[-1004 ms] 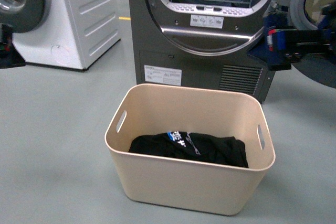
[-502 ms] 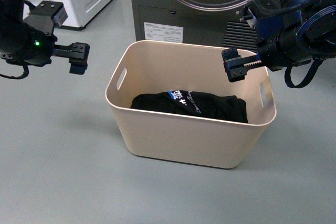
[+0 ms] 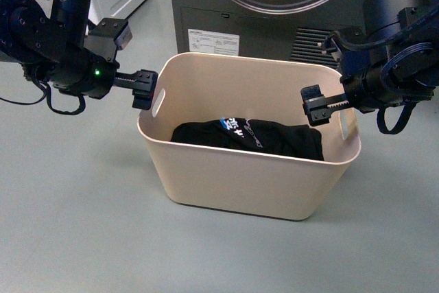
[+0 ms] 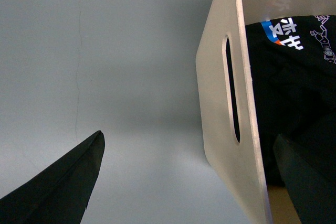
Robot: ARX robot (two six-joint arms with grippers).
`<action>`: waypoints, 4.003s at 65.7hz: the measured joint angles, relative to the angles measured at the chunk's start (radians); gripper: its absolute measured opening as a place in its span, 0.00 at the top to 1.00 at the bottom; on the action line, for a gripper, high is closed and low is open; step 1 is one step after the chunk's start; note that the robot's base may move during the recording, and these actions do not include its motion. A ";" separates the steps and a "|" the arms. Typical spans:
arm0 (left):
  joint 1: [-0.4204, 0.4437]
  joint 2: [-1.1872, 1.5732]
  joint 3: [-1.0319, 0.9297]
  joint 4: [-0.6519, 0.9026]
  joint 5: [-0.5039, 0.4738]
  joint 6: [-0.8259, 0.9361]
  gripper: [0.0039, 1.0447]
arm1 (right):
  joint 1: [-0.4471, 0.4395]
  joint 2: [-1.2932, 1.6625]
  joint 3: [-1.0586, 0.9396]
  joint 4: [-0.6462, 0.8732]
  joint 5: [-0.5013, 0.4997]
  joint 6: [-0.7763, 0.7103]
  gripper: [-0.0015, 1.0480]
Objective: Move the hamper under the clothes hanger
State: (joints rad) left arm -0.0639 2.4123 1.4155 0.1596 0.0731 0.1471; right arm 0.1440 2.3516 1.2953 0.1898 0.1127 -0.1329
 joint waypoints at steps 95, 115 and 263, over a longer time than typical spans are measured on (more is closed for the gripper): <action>-0.090 0.160 0.129 0.077 -0.037 -0.075 0.66 | 0.024 0.100 0.054 -0.008 0.148 0.026 0.66; -0.087 0.153 0.118 0.082 -0.048 -0.087 0.96 | 0.026 0.100 0.062 -0.010 0.157 0.088 0.96; -0.074 -0.130 -0.002 0.015 -0.087 -0.063 0.96 | 0.023 -0.175 -0.043 -0.045 0.095 0.093 0.97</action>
State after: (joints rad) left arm -0.1375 2.2822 1.4139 0.1749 -0.0135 0.0837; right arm 0.1669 2.1761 1.2518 0.1448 0.2073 -0.0402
